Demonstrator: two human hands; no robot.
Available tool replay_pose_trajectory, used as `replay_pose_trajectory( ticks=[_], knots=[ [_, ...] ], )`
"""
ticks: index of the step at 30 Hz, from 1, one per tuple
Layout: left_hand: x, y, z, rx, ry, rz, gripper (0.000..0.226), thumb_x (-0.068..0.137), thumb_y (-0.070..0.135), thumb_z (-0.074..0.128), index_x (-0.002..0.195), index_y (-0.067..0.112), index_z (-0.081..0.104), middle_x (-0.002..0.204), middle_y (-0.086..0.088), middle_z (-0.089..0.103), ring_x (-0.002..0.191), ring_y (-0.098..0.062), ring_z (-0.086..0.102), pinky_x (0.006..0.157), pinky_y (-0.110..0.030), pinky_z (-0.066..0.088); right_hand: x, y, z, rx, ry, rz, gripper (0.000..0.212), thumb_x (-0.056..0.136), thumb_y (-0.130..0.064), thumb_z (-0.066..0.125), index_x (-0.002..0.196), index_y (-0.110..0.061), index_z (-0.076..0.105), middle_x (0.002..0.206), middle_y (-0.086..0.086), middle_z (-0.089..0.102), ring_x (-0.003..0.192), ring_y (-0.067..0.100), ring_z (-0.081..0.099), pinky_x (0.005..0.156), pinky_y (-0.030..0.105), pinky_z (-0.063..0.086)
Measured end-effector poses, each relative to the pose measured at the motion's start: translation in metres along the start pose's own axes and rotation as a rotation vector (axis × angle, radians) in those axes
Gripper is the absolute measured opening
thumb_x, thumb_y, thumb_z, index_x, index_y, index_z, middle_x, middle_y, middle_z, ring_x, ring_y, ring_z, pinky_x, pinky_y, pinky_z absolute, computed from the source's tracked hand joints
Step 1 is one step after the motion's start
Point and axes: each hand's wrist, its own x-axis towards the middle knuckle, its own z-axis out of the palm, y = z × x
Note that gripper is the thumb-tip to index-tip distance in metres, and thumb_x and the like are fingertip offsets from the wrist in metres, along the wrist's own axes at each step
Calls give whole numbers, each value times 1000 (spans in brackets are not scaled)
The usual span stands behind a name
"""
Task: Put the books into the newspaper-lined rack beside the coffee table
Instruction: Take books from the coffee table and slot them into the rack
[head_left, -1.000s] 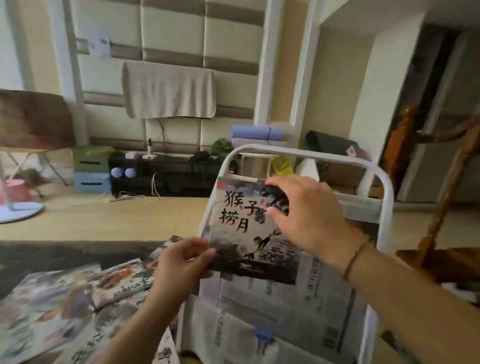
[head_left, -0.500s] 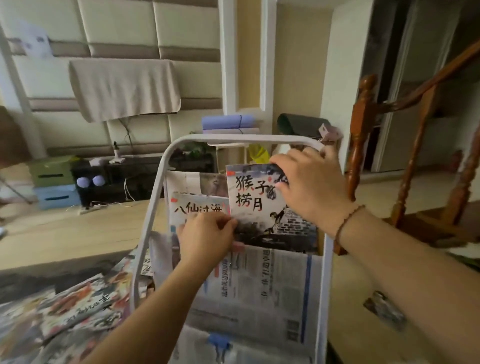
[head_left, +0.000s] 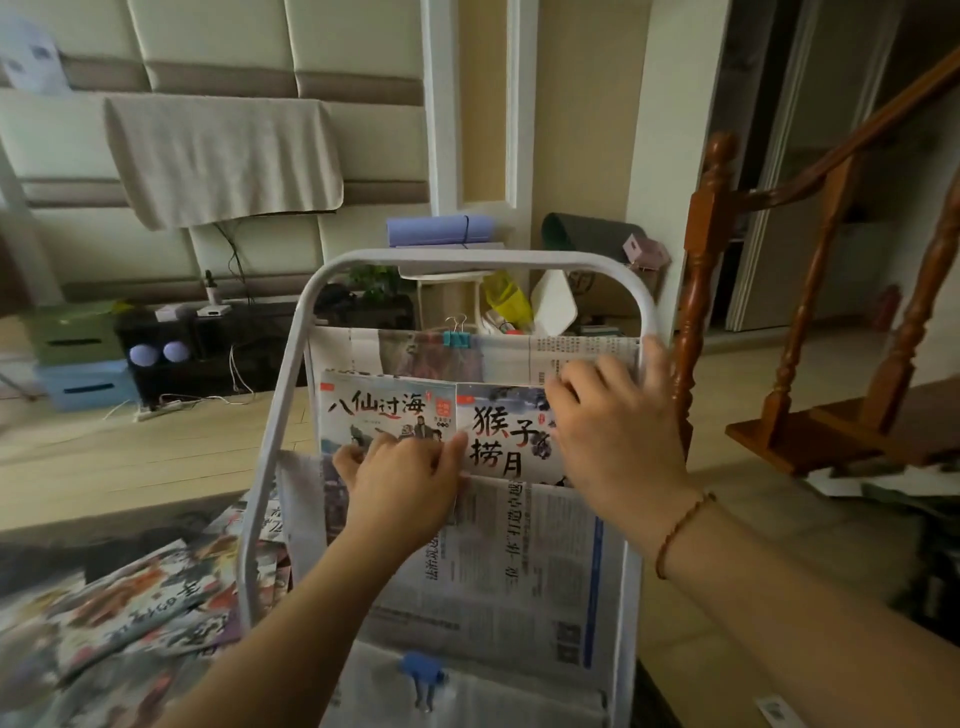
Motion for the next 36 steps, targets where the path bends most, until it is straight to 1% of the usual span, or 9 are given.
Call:
replay_pose_trajectory(
  ticks=[7,10,12,14,16,18,24,33,36],
  knots=[
    [1,2,-8,50,-101,64,82,84,72,-3,71,25,63,72,8,61,94,-18,55,111,-58,17,-11,-4,-2,85,7,-8,45,85,-23,64,129,-12,58,115,8,59,113,32,51,109,65,21],
    [-2,5,-10,-77,-44,27,64,95,66,20,74,26,65,66,9,64,76,-8,57,112,-53,18,-44,-2,-2,570,145,187,64,85,-31,68,142,-13,44,139,7,45,134,26,38,110,54,32],
    [-5,8,-11,-164,18,20,48,98,59,30,90,30,68,74,13,67,79,-8,56,111,-49,20,-76,-10,-4,900,229,393,69,90,-29,65,148,-10,32,152,7,31,143,20,27,115,36,32],
    [-8,11,-11,-195,43,25,39,100,54,34,104,34,67,81,15,68,83,-9,54,110,-47,20,-97,-20,-7,1113,128,623,76,90,-33,61,153,-21,20,157,-8,23,145,5,20,116,29,29],
    [-9,12,-11,-198,40,32,37,100,52,35,109,35,67,83,16,68,87,-10,54,111,-47,20,-105,-27,-8,1314,-45,743,77,90,-30,62,152,-31,17,143,-29,33,128,-20,31,102,19,44],
    [-9,12,-12,-203,32,28,38,101,52,34,110,35,67,85,15,68,90,-11,56,112,-48,19,-109,-30,1,1384,-118,754,68,91,-21,63,147,-35,26,119,-38,41,96,-36,41,70,-2,43],
    [-11,15,-13,-191,32,24,38,103,47,31,116,33,65,82,15,65,93,-12,59,113,-48,17,-113,-30,10,1363,-116,778,36,91,-17,63,127,-19,58,95,-10,68,85,-5,65,61,15,55],
    [-14,7,-14,-208,-3,37,38,103,47,30,122,35,60,93,15,69,105,-11,58,114,-49,13,-116,-38,9,1360,-180,790,32,93,-22,58,125,-27,55,101,-10,64,92,7,63,56,11,51],
    [-17,8,-14,-194,-6,71,35,104,42,30,119,33,61,98,15,66,108,-11,55,115,-47,8,-115,-40,10,1329,-216,811,30,95,-24,54,125,-27,55,104,-5,64,93,10,62,67,19,55]
  ],
)
